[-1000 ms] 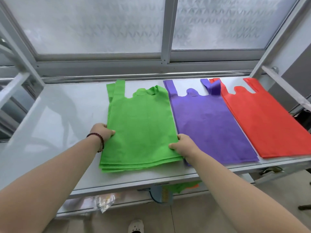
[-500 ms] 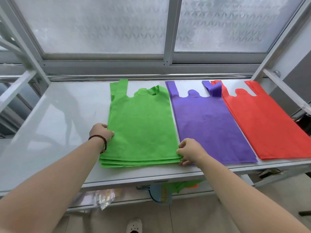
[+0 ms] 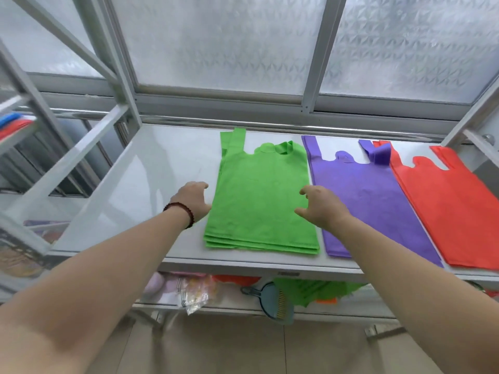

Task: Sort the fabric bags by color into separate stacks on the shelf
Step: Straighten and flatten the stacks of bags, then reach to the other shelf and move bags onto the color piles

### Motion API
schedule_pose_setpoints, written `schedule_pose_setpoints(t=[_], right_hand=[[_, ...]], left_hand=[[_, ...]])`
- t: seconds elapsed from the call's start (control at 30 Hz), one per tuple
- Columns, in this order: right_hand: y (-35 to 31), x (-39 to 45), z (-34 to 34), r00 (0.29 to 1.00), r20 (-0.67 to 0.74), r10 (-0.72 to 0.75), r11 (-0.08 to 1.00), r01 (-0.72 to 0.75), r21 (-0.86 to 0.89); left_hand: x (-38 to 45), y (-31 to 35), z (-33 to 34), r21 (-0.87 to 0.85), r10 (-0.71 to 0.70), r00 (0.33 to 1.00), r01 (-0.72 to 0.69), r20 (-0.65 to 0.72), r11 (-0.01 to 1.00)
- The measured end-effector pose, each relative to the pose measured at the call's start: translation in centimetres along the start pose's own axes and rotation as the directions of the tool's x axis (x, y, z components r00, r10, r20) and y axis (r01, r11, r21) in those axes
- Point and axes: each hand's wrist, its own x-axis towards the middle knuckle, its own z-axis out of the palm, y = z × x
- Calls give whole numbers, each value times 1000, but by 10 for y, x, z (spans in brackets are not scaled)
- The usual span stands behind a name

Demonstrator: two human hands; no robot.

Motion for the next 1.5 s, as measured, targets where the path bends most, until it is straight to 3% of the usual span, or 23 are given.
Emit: schedule_pose_setpoints(t=[0.3,0.73,1.13,1.5], right_hand=[[-124,-14,-23,956,-28,-291,953,287,-101],[-368,-108,44,832,-1,-555,828,552,-93],[-562,-179,95,659,21,-752,657,752,-55],[-741,-144,151,539,73,-839,538,842,-34]], left_hand=[[-56,-63,-75,174,32,996,-18,-78,984],[-225,-262,-158,133,-105,971,136,-214,982],[-338,-429,-222,73,-331,893,369,-304,927],[-337,-579,-276,-11,-531,771,564,-351,826]])
